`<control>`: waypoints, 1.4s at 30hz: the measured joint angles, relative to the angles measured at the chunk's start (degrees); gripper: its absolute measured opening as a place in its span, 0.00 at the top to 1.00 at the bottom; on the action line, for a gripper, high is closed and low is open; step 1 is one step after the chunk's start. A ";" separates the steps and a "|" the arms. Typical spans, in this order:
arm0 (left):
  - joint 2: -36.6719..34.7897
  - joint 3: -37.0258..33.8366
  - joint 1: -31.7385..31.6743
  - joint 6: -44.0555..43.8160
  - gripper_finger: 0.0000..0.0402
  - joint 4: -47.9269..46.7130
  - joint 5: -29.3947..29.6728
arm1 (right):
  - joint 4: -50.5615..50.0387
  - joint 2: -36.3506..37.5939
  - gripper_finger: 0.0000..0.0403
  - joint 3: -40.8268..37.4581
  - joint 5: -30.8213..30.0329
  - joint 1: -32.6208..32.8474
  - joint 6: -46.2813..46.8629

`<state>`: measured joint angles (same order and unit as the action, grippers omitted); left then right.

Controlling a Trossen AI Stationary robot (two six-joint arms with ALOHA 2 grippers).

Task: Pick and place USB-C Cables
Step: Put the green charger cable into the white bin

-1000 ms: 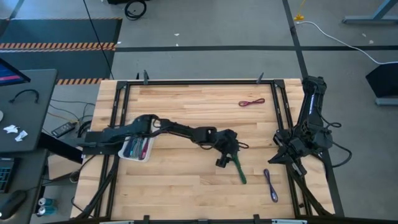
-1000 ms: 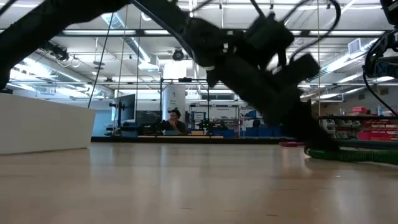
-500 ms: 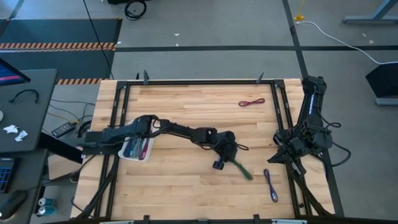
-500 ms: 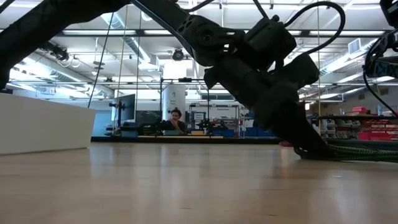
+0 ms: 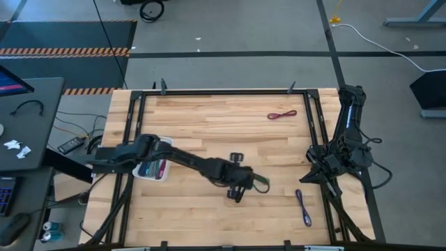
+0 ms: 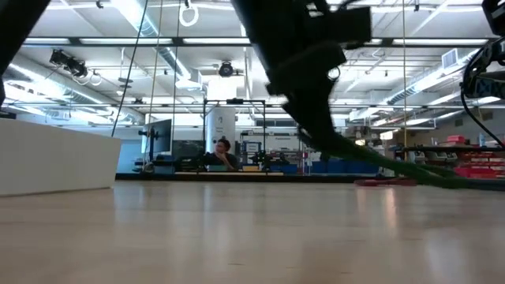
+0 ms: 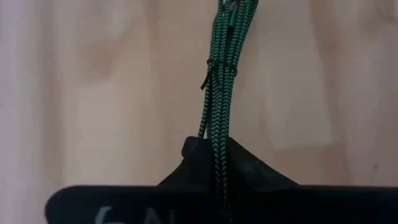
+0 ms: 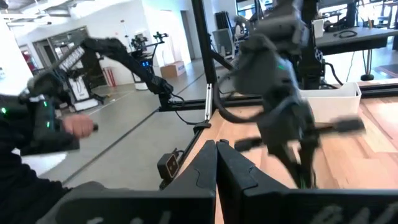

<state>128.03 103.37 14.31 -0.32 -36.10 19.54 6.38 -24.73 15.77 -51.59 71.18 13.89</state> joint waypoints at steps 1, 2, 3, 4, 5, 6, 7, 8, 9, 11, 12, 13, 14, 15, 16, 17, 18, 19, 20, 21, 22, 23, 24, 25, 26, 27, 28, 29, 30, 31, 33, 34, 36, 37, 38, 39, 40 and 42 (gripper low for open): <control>-0.71 0.03 0.64 -3.18 0.94 -2.46 2.63 | -0.35 -0.02 0.99 0.00 0.00 0.00 -0.04; -1.18 0.02 1.20 -6.78 0.94 -6.13 5.47 | -0.45 -0.06 0.99 -0.02 0.00 0.00 -0.19; -1.73 -0.04 1.64 -10.76 0.94 -9.58 8.02 | -0.40 -0.13 0.99 -0.02 0.02 0.00 -0.35; -2.27 -0.08 2.20 -14.88 0.93 -12.96 10.43 | -0.43 -0.16 0.99 -0.01 0.00 -0.01 -0.43; -2.94 -0.08 2.68 -19.35 0.92 -17.06 12.49 | -0.51 -0.23 0.99 -0.02 0.00 -0.02 -0.53; -3.58 -0.06 3.16 -24.09 0.92 -20.96 14.69 | -0.53 -0.29 0.99 -0.02 0.00 0.00 -0.55; -4.30 -0.03 3.78 -29.41 0.92 -25.28 16.77 | -0.55 -0.37 0.99 -0.02 0.00 0.00 -0.57; -4.81 0.01 4.51 -34.68 0.92 -29.86 18.41 | -0.72 -0.43 0.99 -0.02 0.00 -0.02 -0.72; -5.33 0.01 5.35 -40.17 0.93 -34.12 19.59 | -0.86 -0.47 0.99 -0.02 0.00 -0.02 -0.91; -6.53 0.00 7.14 -51.07 0.94 -42.76 20.94 | -0.91 -0.50 0.99 -0.02 0.00 -0.02 -1.69; -7.47 0.01 8.15 -56.59 0.94 -46.62 21.22 | -0.92 -0.50 0.99 -0.02 0.00 -0.01 -2.06; -8.30 0.05 9.17 -61.58 0.94 -50.67 21.36 | -0.90 -0.50 0.99 -0.02 0.01 -0.02 -2.37; -9.20 0.09 10.03 -66.59 0.94 -53.93 21.44 | -0.91 -0.50 0.99 -0.02 0.02 -0.06 -2.73; -10.02 -0.17 11.00 -69.92 0.94 -54.67 21.21 | -0.94 -0.50 0.99 -0.02 0.00 -0.09 -3.20; -11.19 -0.97 11.85 -70.80 0.94 -53.72 21.15 | -0.92 -0.50 0.99 -0.02 0.00 -0.09 -3.44; -12.62 -1.79 12.80 -71.52 0.94 -52.61 20.95 | -0.90 -0.50 0.99 -0.02 0.01 -0.09 -3.53; -13.44 -1.90 13.62 -73.53 0.94 -53.55 20.84 | -0.96 -0.50 0.99 -0.02 0.02 -0.09 -3.64; -14.34 -1.83 14.26 -76.32 0.94 -54.11 21.11 | -0.93 -0.50 0.99 -0.02 0.00 -0.10 -3.76; -15.28 -2.11 15.04 -77.98 0.94 -54.13 21.15 | -0.95 -0.50 0.99 -0.02 0.01 -0.11 -3.79; -16.49 -3.18 15.86 -78.47 0.94 -53.54 21.41 | -0.99 -0.50 0.99 -0.02 0.01 -0.11 -3.80; -17.44 -4.00 16.46 -79.42 0.94 -53.85 21.56 | -0.98 -0.50 0.99 -0.01 0.01 -0.12 -3.80; -18.08 -4.49 16.92 -81.61 0.94 -54.15 21.58 | -1.18 -0.50 0.99 -0.02 0.02 -0.16 -3.77; -18.93 -5.44 17.27 -83.12 0.94 -53.92 21.72 | -1.54 -0.52 0.99 -0.02 0.00 -0.17 -3.67; -20.07 -6.83 17.76 -83.87 0.94 -53.54 21.73 | -1.57 -0.52 0.99 -0.02 0.01 -0.17 -3.67; -21.18 -8.49 18.39 -85.11 0.94 -53.88 21.37 | -1.33 -0.52 0.99 -0.02 0.02 -0.16 -3.63; -22.04 -9.70 18.60 -86.64 0.94 -54.16 20.49 | -1.50 -0.54 0.99 -0.01 0.02 -0.17 -3.61; -23.05 -11.23 18.67 -88.08 0.94 -54.10 19.57 | -1.83 -0.55 0.99 -0.02 0.01 -0.17 -3.61; -24.20 -13.14 19.03 -89.16 0.94 -53.62 18.10 | -1.88 -0.55 0.99 -0.02 0.01 -0.17 -3.61; -25.42 -15.29 19.46 -90.16 0.94 -53.70 15.90 | -1.70 -0.55 0.99 -0.02 0.02 -0.15 -3.61; -26.52 -17.05 19.82 -91.50 0.94 -54.20 14.04 | -1.72 -0.55 0.99 -0.02 0.02 -0.18 -3.61; -29.06 -20.58 20.30 -94.41 0.94 -53.75 12.24 | -1.82 -0.57 0.99 -0.02 0.00 -0.37 -3.61; -30.30 -22.43 20.86 -95.91 0.94 -53.87 11.44 | -1.79 -0.57 0.99 -0.02 0.02 -0.42 -3.61; -32.58 -25.42 21.64 -98.96 0.94 -54.00 10.34 | -1.75 -0.56 0.99 -0.02 0.02 -0.70 -3.56; -33.64 -26.77 21.91 -100.37 0.94 -53.86 9.90 | -1.77 -0.57 0.99 -0.02 0.01 -0.90 -3.54; -34.57 -28.13 22.31 -101.71 0.94 -53.94 9.03 | -1.77 -0.57 0.99 -0.02 0.02 -1.01 -3.43; -35.31 -29.38 22.68 -102.84 0.94 -54.02 7.75 | -1.78 -0.57 0.99 -0.02 0.02 -1.20 -3.35; -35.90 -30.54 22.97 -103.79 0.94 -53.96 6.28 | -1.75 -0.57 0.99 -0.02 0.02 -1.40 -3.18; -36.57 -32.69 23.52 -105.56 0.94 -53.94 3.03 | -1.75 -0.55 0.99 -0.02 0.02 -1.80 -2.98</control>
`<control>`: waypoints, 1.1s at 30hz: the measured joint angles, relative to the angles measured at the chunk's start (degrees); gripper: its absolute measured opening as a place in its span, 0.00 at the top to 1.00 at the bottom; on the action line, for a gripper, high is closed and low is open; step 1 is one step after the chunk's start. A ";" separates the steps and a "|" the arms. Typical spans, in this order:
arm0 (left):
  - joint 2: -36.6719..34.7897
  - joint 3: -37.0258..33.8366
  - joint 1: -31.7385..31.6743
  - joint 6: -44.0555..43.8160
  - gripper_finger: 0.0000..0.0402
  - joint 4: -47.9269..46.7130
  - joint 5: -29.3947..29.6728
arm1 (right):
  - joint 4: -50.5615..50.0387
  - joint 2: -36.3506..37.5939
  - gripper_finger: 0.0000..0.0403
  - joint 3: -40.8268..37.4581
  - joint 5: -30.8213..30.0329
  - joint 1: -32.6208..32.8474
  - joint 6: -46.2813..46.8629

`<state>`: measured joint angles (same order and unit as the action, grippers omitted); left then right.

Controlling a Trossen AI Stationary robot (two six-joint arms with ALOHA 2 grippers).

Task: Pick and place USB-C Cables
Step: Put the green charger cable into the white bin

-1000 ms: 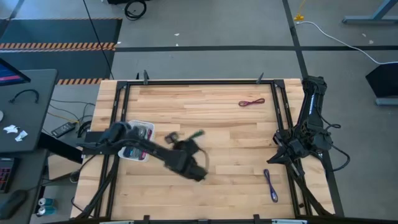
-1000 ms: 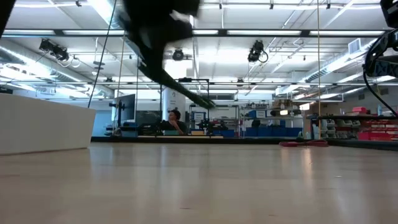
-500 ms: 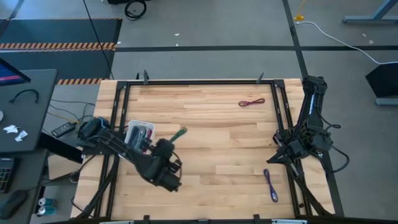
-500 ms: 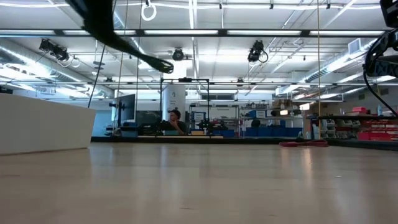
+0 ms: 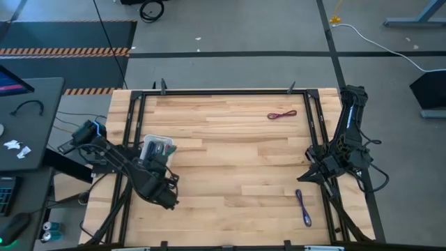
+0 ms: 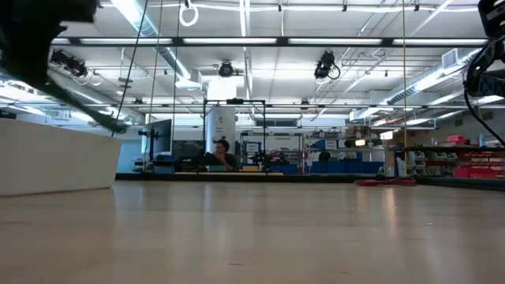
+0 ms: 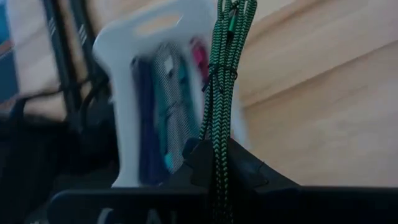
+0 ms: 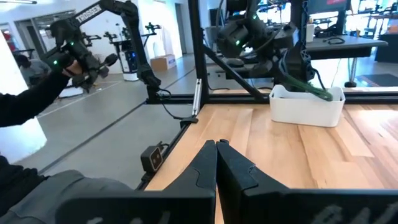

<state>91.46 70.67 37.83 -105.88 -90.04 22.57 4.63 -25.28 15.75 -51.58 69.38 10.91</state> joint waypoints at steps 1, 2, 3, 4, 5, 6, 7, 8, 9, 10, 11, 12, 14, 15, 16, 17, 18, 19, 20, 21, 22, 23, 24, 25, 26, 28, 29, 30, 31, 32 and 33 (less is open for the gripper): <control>-0.20 -1.16 0.37 -0.83 0.94 0.02 -1.67 | -0.01 -0.02 0.99 0.00 -0.02 -0.18 0.03; -0.34 -2.22 0.78 -1.81 0.93 0.04 -2.92 | -0.01 -0.02 0.99 0.00 0.02 -0.33 0.03; -0.39 -3.10 1.15 -2.79 0.93 0.05 -3.83 | -0.02 -0.01 0.99 0.00 0.00 -0.54 0.03; -0.40 -3.87 1.59 -3.87 0.93 0.16 -4.81 | 0.02 0.00 0.99 0.00 0.00 -0.70 0.03; -0.41 -4.69 2.03 -5.10 0.93 0.22 -6.04 | 0.00 -0.02 0.99 0.00 0.00 -0.88 0.03; -0.41 -5.47 2.46 -6.47 0.93 0.37 -6.82 | 0.00 0.00 0.99 0.00 0.00 -1.05 0.03; -0.40 -6.05 2.88 -8.00 0.94 0.69 -7.06 | 0.01 0.00 0.99 0.00 0.00 -1.21 0.04; -0.41 -6.60 3.24 -9.82 0.94 0.95 -7.39 | 0.01 0.00 0.99 0.00 0.00 -1.36 0.05; -0.39 -7.09 3.64 -11.60 0.94 0.85 -7.89 | 0.00 0.00 0.99 0.00 0.00 -1.47 0.05; -0.39 -7.43 4.05 -13.39 0.94 0.73 -8.37 | 0.01 0.00 0.99 0.00 0.00 -1.63 0.05; -0.39 -7.65 4.34 -15.24 0.94 0.72 -8.67 | 0.02 0.00 0.99 0.00 0.00 -1.75 0.05; -0.39 -7.96 4.58 -16.71 0.93 1.03 -8.73 | 0.00 0.00 0.99 0.00 0.00 -1.81 0.05; -0.39 -8.69 4.77 -18.09 0.92 2.17 -8.34 | 0.00 0.00 0.99 0.00 0.00 -1.99 0.05; -0.39 -9.15 4.85 -18.43 0.92 3.31 -7.48 | 0.00 0.00 0.99 0.00 0.00 -2.05 0.05; -0.39 -9.62 4.83 -18.62 0.92 4.65 -6.58 | 0.00 0.00 0.99 0.00 0.00 -2.09 0.05; -0.39 -10.13 4.80 -18.78 0.92 5.93 -5.63 | 0.00 0.00 0.99 0.00 0.00 -2.09 0.05; -0.39 -10.57 4.68 -18.84 0.92 6.83 -4.75 | 0.00 0.00 0.99 0.00 0.03 -2.07 0.05; -0.39 -11.07 4.45 -18.89 0.91 7.81 -4.20 | 0.00 0.00 0.99 0.00 0.00 -2.07 0.05; -0.39 -11.50 4.21 -18.91 0.91 8.79 -3.94 | 0.00 0.00 0.99 0.00 0.00 -2.07 0.05; -0.39 -11.89 3.89 -18.94 0.91 9.51 -3.70 | 0.00 0.00 0.99 0.00 0.02 -2.07 0.05; -0.39 -12.30 3.56 -18.91 0.91 9.80 -3.26 | 0.00 0.00 0.99 0.00 0.03 -2.07 0.05; -0.39 -12.68 3.28 -18.91 0.91 9.98 -2.57 | 0.00 0.00 0.99 0.00 0.01 -2.07 0.05; -0.39 -13.03 3.08 -18.81 0.91 10.40 -1.54 | -0.04 0.00 0.99 0.00 0.02 -2.07 0.05; -0.39 -13.30 2.85 -18.33 0.91 10.79 -0.32 | -0.04 0.00 0.99 0.00 0.03 -2.07 0.05; -0.39 -13.61 2.68 -17.98 0.90 11.21 1.12 | -0.03 0.00 0.99 0.00 0.03 -2.07 0.05; -0.39 -14.05 2.35 -17.71 0.88 11.86 2.52 | -0.05 0.00 0.99 0.00 0.03 -2.07 0.05; -0.39 -14.10 2.14 -17.67 0.86 11.85 2.66 | -0.05 0.00 0.99 0.00 0.03 -2.07 0.05; -0.39 -14.10 2.07 -17.59 0.83 11.84 2.69 | -0.05 0.00 0.99 0.00 0.03 -2.07 0.05; -0.39 -14.10 2.11 -17.34 0.80 11.91 2.72 | -0.05 0.00 0.99 0.00 0.03 -2.07 0.05; -0.39 -14.10 2.11 -16.90 0.77 11.92 2.72 | -0.05 0.00 0.99 0.00 0.03 -2.07 0.05; -0.39 -14.10 2.14 -16.70 0.73 11.90 2.72 | -0.05 0.00 0.99 0.00 0.03 -2.07 0.05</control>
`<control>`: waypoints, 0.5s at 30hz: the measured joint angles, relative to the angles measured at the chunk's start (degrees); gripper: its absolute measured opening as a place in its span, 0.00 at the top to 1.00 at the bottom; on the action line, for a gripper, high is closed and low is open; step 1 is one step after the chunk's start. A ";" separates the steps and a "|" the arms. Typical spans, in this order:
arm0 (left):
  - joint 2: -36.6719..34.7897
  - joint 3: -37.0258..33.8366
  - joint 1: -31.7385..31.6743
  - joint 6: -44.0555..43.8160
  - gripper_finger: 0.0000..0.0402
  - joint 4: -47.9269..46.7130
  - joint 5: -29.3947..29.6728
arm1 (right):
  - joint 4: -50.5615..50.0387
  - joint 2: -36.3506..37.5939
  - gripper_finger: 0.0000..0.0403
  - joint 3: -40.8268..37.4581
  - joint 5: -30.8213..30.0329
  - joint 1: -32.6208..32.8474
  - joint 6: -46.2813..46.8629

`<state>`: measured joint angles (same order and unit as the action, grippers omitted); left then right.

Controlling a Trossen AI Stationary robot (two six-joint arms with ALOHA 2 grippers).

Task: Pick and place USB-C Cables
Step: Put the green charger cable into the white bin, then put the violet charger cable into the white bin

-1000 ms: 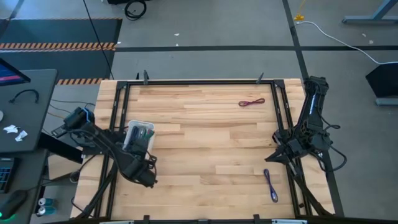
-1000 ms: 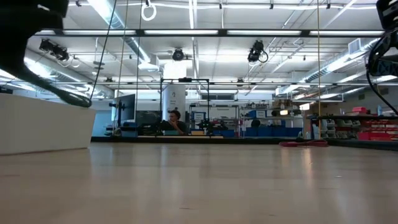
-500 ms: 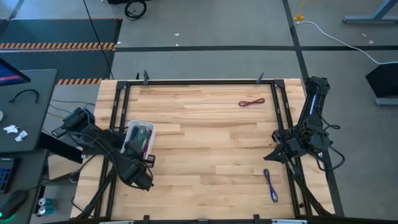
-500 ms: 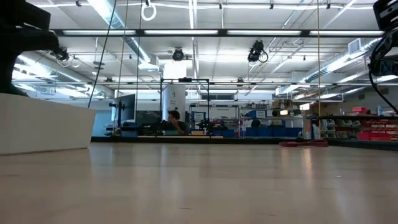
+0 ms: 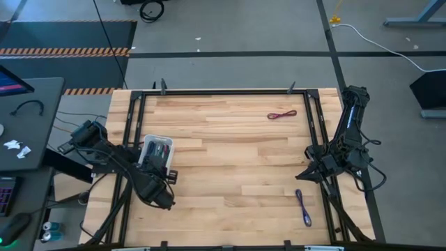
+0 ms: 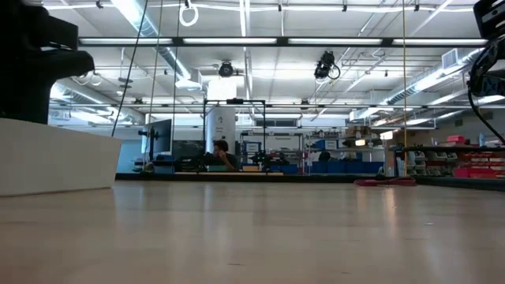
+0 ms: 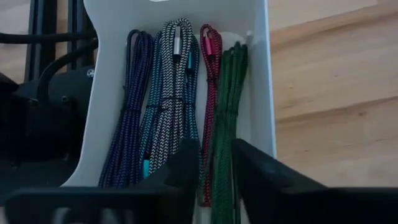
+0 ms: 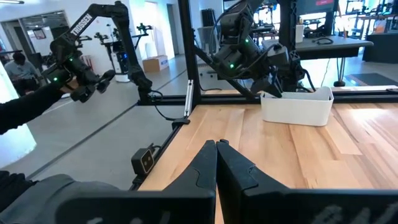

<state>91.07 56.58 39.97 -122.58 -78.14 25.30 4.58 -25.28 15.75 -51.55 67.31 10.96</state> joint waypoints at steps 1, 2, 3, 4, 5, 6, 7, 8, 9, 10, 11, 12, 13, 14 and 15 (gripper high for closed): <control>0.00 0.00 0.00 0.04 0.69 -0.10 -0.02 | 0.00 0.00 0.99 0.00 0.00 0.00 0.00; 0.00 0.00 0.00 0.08 0.65 -0.23 -0.02 | 0.00 0.00 0.99 0.00 0.00 0.00 0.00; -0.11 0.00 0.06 0.14 0.61 -0.33 -0.02 | -0.01 0.00 0.99 0.00 0.00 0.00 0.00; -0.48 0.00 0.26 0.19 0.58 -0.40 -0.02 | 0.00 0.00 0.99 0.00 0.01 0.00 0.00; -1.01 0.06 0.50 0.20 0.55 -0.55 0.02 | 0.00 0.00 0.99 0.00 0.01 0.00 0.00; -1.46 0.48 0.64 0.21 0.52 -1.18 0.11 | 0.00 0.00 0.99 0.00 0.01 0.00 0.00; -1.84 1.09 0.84 0.21 0.49 -1.63 0.56 | 0.00 0.00 0.99 0.00 0.00 0.00 0.00; -2.25 1.97 1.23 0.25 0.47 -2.07 1.35 | 0.00 0.00 0.99 0.00 0.02 0.00 0.00; -2.70 3.14 1.53 0.41 0.46 -2.65 2.78 | 0.00 0.00 0.99 0.00 0.02 0.00 0.00; -3.10 4.26 1.87 0.92 0.45 -3.06 5.08 | -0.02 0.00 0.99 0.00 0.00 0.00 0.00; -3.23 5.56 2.20 1.87 0.45 -3.03 8.18 | -0.06 0.00 0.99 0.00 0.02 0.00 0.00; -3.19 6.92 2.50 3.49 0.45 -2.68 12.07 | -0.07 0.00 0.99 0.00 0.17 0.00 0.01; -3.17 8.18 2.78 5.58 0.45 -2.07 16.49 | -0.15 -0.02 0.99 0.00 0.49 0.00 0.44; -3.16 9.41 2.99 8.43 0.46 -1.07 21.43 | -0.45 -0.12 0.99 0.00 1.02 0.00 1.44; -3.02 10.38 3.00 12.17 0.46 1.12 26.81 | -0.86 -0.23 0.99 0.00 1.99 0.00 2.56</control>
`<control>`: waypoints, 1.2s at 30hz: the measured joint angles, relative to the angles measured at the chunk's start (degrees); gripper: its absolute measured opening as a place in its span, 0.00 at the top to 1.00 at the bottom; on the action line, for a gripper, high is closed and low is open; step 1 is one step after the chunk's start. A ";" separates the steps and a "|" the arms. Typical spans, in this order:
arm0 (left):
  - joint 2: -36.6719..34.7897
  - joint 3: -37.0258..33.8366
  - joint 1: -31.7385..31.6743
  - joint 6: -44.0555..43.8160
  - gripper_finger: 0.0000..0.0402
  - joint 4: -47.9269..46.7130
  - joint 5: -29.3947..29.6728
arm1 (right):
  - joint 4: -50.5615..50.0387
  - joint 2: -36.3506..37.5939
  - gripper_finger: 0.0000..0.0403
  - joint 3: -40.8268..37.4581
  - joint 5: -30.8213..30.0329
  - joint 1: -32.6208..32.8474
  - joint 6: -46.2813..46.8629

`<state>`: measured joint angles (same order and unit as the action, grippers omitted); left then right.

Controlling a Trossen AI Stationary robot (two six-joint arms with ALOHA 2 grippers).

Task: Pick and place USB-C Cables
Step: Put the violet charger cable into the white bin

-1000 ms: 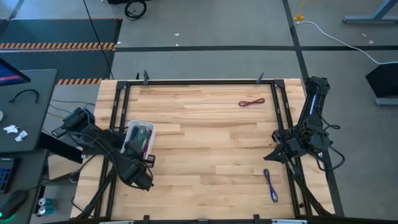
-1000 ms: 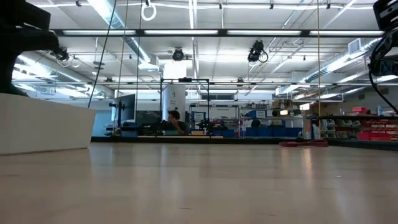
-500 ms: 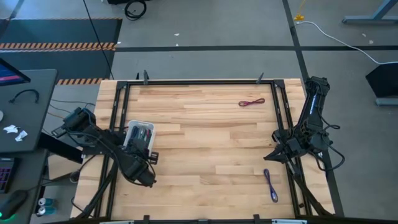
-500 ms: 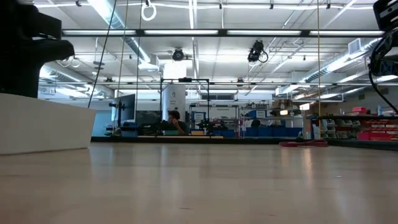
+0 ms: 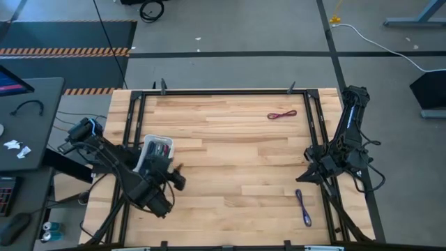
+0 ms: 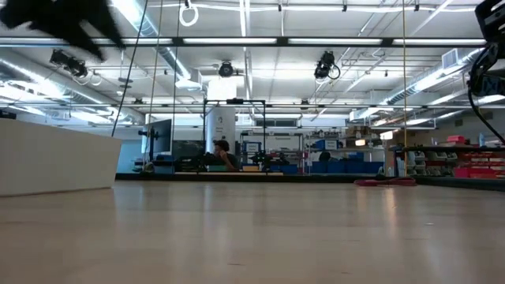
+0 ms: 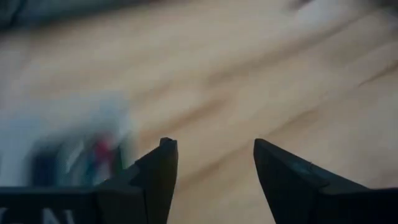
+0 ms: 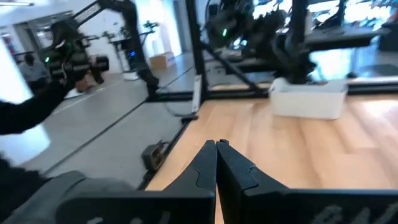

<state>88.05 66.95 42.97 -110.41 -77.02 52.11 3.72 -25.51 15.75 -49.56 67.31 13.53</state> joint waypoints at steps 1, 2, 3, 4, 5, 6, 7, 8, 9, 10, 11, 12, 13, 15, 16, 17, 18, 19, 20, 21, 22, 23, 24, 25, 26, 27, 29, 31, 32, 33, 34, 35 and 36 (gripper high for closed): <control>0.06 0.54 0.01 4.30 0.48 2.79 5.06 | -0.59 -0.05 0.99 0.00 1.31 -0.02 0.92; 0.12 0.66 0.01 9.40 0.49 6.86 9.94 | -1.27 -0.07 0.99 0.00 3.14 -0.02 1.74; 0.14 0.65 -0.09 15.12 0.50 11.48 14.63 | -1.70 -0.18 0.99 0.00 4.80 -0.04 2.66; 0.14 0.37 -0.27 21.18 0.51 16.66 18.85 | -2.08 -0.30 0.99 0.00 6.21 -0.09 3.85; 0.14 0.00 -0.59 27.16 0.52 22.32 22.10 | -2.36 -0.35 0.99 0.00 7.36 -0.11 4.89; 0.24 -0.55 -1.03 33.53 0.53 27.96 24.31 | -2.42 -0.36 0.99 0.00 8.18 -0.11 6.05; 0.45 -1.07 -1.71 39.95 0.54 33.89 25.33 | -2.42 -0.36 0.99 0.00 8.64 -0.12 7.19; 0.81 -1.66 -2.41 46.02 0.54 39.95 25.52 | -2.54 -0.36 0.99 0.00 8.72 -0.21 8.12; 1.14 -2.27 -3.17 51.95 0.55 45.25 25.43 | -2.73 -0.36 0.99 0.00 8.76 -0.38 8.87; 1.69 -2.83 -4.06 57.09 0.56 50.43 25.33 | -2.90 -0.42 0.99 0.00 8.76 -0.50 9.55; 2.44 -3.10 -4.99 61.40 0.56 55.30 25.04 | -2.92 -0.53 0.99 0.00 8.87 -0.65 10.34; 3.28 -3.45 -5.82 65.08 0.57 59.62 24.71 | -2.92 -0.81 0.99 0.00 8.89 -0.89 10.93; 4.25 -3.64 -6.77 68.10 0.57 62.57 24.15 | -2.87 -1.28 0.99 0.00 8.89 -1.23 11.68; 6.40 -3.64 -8.65 72.40 0.57 67.80 22.25 | -2.96 -2.59 0.99 0.02 8.90 -2.10 14.09; 7.32 -3.64 -9.64 73.88 0.57 69.55 21.21 | -3.08 -3.41 0.99 0.02 9.02 -2.64 15.87; 8.29 -3.64 -10.60 75.19 0.57 71.24 20.17 | -3.26 -4.35 0.99 0.02 9.32 -3.27 17.93; 9.16 -3.64 -11.59 76.28 0.57 72.77 19.14 | -3.81 -5.45 0.99 0.02 10.06 -4.03 20.40; 9.99 -3.64 -12.49 76.93 0.57 73.69 18.03 | -4.65 -6.49 0.99 0.02 11.35 -4.75 23.29; 10.78 -3.65 -13.43 77.74 0.57 74.37 16.95 | -5.11 -7.66 0.99 0.02 12.95 -5.60 26.37; 11.48 -3.67 -14.32 78.03 0.57 75.08 15.90 | -5.46 -8.98 0.99 0.02 14.39 -6.52 29.55; 12.07 -3.67 -15.20 78.30 0.57 75.42 14.85 | -6.44 -10.28 1.00 0.17 15.99 -7.44 32.78; 12.57 -3.67 -15.96 78.50 0.57 75.54 14.22 | -8.45 -11.87 1.00 0.74 17.38 -8.43 36.17; 13.12 -3.64 -16.74 78.53 0.57 75.78 13.65 | -11.00 -13.74 1.00 1.80 18.66 -9.39 39.40; 13.45 -3.66 -17.45 78.52 0.57 75.70 13.26 | -14.41 -15.62 1.00 3.31 19.97 -10.39 42.54; 13.85 -3.68 -18.10 78.54 0.57 75.58 12.88 | -18.44 -17.70 1.00 5.08 21.37 -11.47 45.76; 14.28 -3.67 -18.80 78.55 0.57 76.12 12.32 | -22.84 -19.98 1.00 7.00 22.73 -12.58 49.12; 14.59 -3.69 -19.83 78.57 0.57 75.77 11.45 | -31.90 -24.69 1.00 11.18 25.76 -14.78 56.17; 14.96 -3.65 -20.76 78.55 0.57 76.47 10.74 | -39.47 -29.54 1.00 14.55 30.84 -16.47 61.95; 15.09 -3.62 -21.18 78.66 0.57 76.51 10.41 | -41.50 -31.65 1.00 15.63 34.32 -16.98 63.45; 15.20 -3.69 -21.45 79.21 0.57 76.09 10.33 | -42.32 -33.60 0.99 16.29 37.77 -17.25 64.34; 15.26 -3.69 -21.61 79.37 0.57 76.09 10.27 | -42.32 -35.37 0.98 16.63 41.00 -17.41 65.00; 15.52 -3.67 -21.84 79.36 0.57 76.36 10.28 | -42.22 -36.92 0.97 16.82 43.94 -17.50 66.08; 15.79 -3.62 -22.10 79.38 0.57 76.61 10.37 | -42.28 -38.16 0.95 16.83 46.46 -17.47 67.46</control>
<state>103.83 63.33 20.87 -31.02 -0.41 62.48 -38.56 -63.67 32.58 -3.10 49.84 80.98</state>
